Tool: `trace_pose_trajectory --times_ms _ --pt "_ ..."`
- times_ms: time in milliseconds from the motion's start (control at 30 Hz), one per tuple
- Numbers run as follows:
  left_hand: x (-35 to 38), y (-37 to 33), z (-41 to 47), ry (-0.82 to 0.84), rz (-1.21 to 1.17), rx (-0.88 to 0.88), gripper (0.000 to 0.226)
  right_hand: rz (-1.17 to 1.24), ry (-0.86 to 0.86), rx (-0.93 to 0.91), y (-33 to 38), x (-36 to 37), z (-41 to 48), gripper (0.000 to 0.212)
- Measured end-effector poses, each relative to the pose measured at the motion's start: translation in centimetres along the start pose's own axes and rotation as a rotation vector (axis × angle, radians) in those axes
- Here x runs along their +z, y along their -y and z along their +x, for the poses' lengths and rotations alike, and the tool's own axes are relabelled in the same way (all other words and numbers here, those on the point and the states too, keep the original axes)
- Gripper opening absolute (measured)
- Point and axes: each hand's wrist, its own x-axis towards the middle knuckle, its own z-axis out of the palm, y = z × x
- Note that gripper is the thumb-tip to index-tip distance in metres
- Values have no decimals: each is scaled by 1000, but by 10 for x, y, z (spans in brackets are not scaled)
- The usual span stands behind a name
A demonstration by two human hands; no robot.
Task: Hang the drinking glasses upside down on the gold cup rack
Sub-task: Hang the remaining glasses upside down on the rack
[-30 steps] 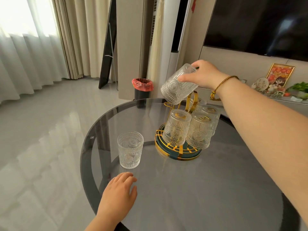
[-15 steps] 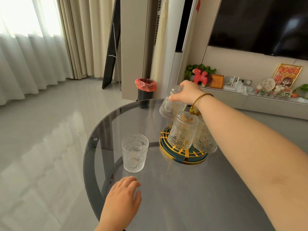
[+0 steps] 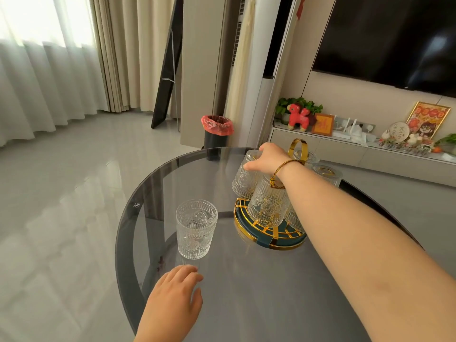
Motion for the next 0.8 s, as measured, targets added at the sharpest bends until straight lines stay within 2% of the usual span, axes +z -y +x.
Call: trace_pose_trajectory --times_ms 300,367,467,533,600,700,800 --pt "-3 -1 0 30 -7 -6 40 43 9 -15 1 -2 -4 72" --pt "-4 -2 0 35 -6 -7 39 48 -71 -34 4 -6 -13 67" --pt "-8 -3 -1 25 -23 -37 38 113 -290 -126 11 -6 -38 52" --pt "-10 -4 -3 33 -42 -98 35 184 -407 -227 16 5 -63 40" --pt "-15 -3 -4 51 -140 -204 23 264 -452 -315 19 23 -90 31" --pt "-16 9 -9 66 -159 -289 22 375 -391 -393 18 57 -123 19" --pt "-20 21 -14 53 -99 -327 24 505 -248 -276 12 99 -139 20"
